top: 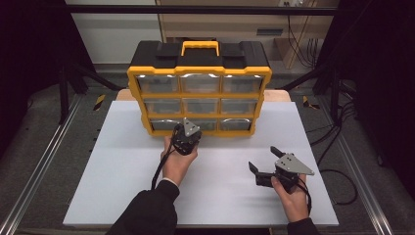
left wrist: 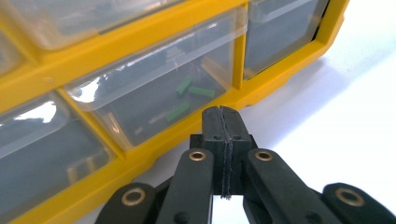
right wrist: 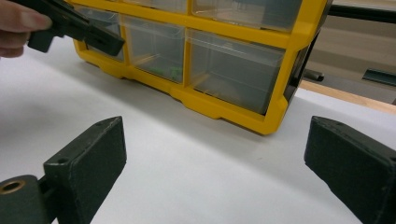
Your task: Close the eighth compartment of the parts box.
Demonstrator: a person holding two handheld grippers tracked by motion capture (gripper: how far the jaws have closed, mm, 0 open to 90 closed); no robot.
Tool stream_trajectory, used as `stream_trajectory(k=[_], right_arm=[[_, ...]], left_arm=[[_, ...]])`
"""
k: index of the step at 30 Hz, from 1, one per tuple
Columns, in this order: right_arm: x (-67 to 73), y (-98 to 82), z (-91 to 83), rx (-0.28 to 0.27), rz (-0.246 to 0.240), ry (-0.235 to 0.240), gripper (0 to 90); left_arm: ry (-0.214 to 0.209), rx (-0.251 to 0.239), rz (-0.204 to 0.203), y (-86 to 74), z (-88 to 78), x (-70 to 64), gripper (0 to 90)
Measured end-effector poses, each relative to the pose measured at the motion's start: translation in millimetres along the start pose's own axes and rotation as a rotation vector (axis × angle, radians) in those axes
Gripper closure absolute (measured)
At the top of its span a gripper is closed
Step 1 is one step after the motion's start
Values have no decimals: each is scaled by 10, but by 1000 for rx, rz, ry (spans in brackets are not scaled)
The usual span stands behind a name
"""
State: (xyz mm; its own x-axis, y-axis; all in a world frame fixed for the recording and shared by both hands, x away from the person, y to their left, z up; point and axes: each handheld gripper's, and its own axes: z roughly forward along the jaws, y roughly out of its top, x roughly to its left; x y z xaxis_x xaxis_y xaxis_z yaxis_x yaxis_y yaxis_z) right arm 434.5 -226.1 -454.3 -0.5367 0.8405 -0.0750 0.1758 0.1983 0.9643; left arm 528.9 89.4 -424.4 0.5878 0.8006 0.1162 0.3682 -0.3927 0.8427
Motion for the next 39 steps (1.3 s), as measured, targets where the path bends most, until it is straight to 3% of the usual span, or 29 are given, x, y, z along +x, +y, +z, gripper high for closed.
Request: stream_trajectory(k=[5, 8, 9, 11, 15, 18, 21, 24, 28, 39], right_arm=[[-4, -8, 7, 3, -6, -3, 57], [-5, -11, 5, 3, -8, -4, 57], [-4, -10, 3, 2, -8, -4, 57], [-3, -10, 2, 2, -9, -4, 57], [3, -9, 3, 4, -9, -2, 57], [5, -7, 1, 0, -6, -3, 57], [7, -7, 4, 3, -11, -3, 56], [7, -7, 9, -1, -13, -6, 56], [7, -8, 15, 6, -12, -8, 56], [2, -6, 10, -1, -12, -12, 51]], left_arm=[[-22, -41, -1, -4, -74, -6, 896], [-33, -61, 23, 4, -119, -37, 865], [-31, -60, 39, 9, -143, -38, 836], [-29, -87, 31, 13, -176, -54, 770], [-40, -92, 24, -2, -217, -34, 592], [-41, -106, 41, -27, -259, 3, 490], [-57, -129, 24, -48, -309, 52, 383], [-75, -144, 23, -58, -354, 101, 329], [-102, -145, -12, -80, -416, 158, 269], [-95, -188, -3, -144, -582, 265, 123]])
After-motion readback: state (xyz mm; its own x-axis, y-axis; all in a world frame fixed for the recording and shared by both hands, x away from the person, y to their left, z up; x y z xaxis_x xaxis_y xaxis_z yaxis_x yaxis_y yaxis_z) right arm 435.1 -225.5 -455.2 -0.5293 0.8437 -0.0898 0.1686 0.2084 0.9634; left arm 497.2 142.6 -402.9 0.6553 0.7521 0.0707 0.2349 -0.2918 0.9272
